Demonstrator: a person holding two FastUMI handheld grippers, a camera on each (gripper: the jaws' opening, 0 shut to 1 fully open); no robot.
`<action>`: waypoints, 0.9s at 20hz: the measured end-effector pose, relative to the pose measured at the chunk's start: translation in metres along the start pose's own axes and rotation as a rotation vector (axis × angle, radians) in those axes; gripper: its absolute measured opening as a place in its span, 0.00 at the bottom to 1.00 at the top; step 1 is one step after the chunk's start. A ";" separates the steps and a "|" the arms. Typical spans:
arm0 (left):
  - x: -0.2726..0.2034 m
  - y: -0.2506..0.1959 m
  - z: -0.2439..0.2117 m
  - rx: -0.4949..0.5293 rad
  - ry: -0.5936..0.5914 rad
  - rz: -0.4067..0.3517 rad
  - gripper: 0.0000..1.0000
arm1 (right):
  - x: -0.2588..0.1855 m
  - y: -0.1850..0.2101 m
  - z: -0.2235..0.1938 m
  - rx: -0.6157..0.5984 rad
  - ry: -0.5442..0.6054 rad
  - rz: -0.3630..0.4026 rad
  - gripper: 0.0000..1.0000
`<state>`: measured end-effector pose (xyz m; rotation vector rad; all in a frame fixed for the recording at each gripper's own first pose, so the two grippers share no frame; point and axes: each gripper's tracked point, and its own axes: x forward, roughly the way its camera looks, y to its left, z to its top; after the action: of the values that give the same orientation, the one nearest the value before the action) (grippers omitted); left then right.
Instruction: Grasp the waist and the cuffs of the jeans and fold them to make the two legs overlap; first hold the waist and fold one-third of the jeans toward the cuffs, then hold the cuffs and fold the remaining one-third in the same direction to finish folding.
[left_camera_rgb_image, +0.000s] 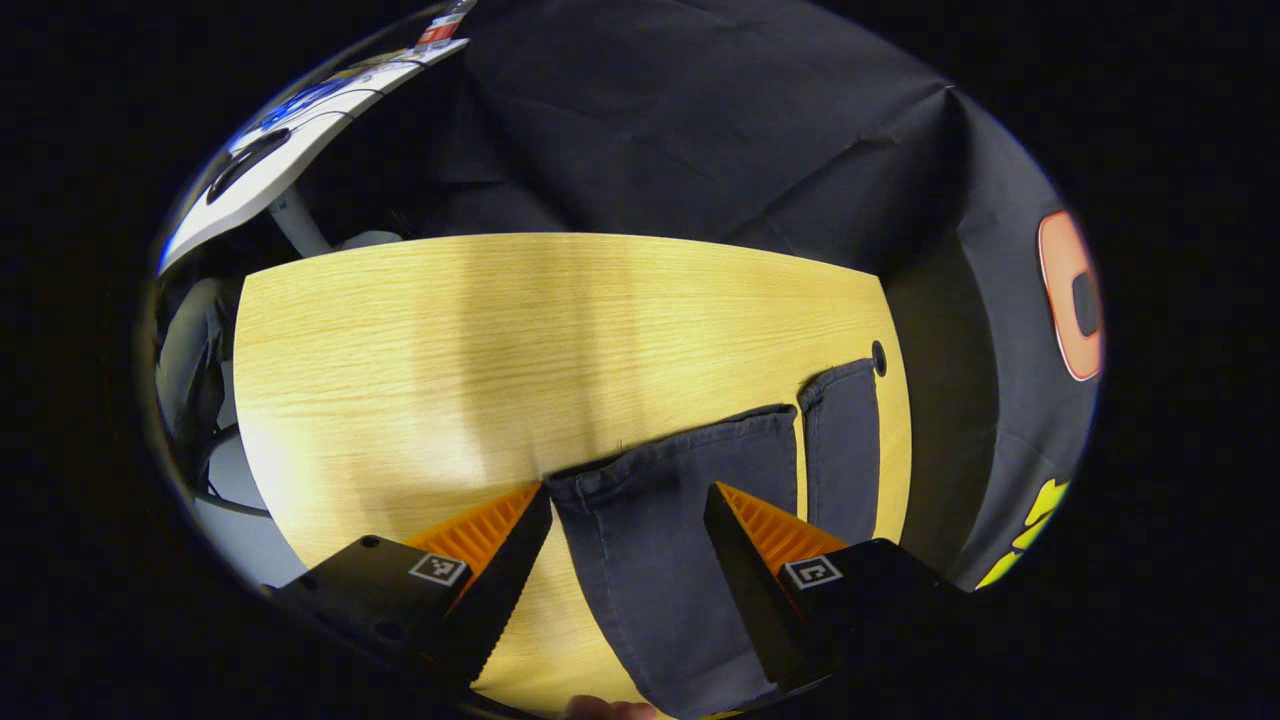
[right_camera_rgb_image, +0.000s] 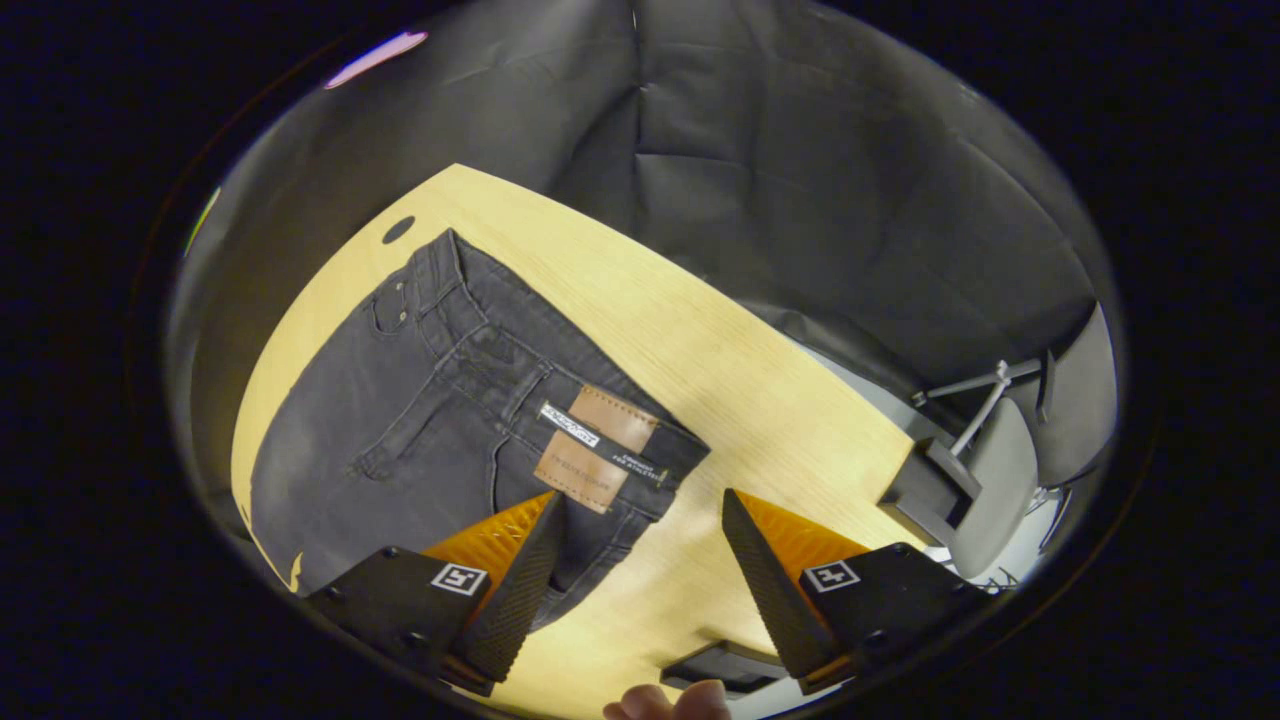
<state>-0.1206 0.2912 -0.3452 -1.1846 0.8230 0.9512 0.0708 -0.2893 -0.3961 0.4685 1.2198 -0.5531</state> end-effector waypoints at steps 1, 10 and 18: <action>0.000 -0.003 -0.002 -0.004 0.006 -0.002 1.00 | 0.003 0.003 0.001 0.003 -0.002 -0.005 0.95; 0.005 -0.003 -0.003 0.015 -0.011 0.065 0.95 | 0.008 0.013 0.003 0.035 -0.027 -0.094 0.89; 0.005 0.012 -0.002 -0.002 -0.017 0.082 0.63 | 0.011 0.030 0.005 0.018 -0.014 -0.053 0.55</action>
<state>-0.1294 0.2914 -0.3543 -1.1502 0.8622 1.0284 0.0961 -0.2708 -0.4036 0.4481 1.2175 -0.6117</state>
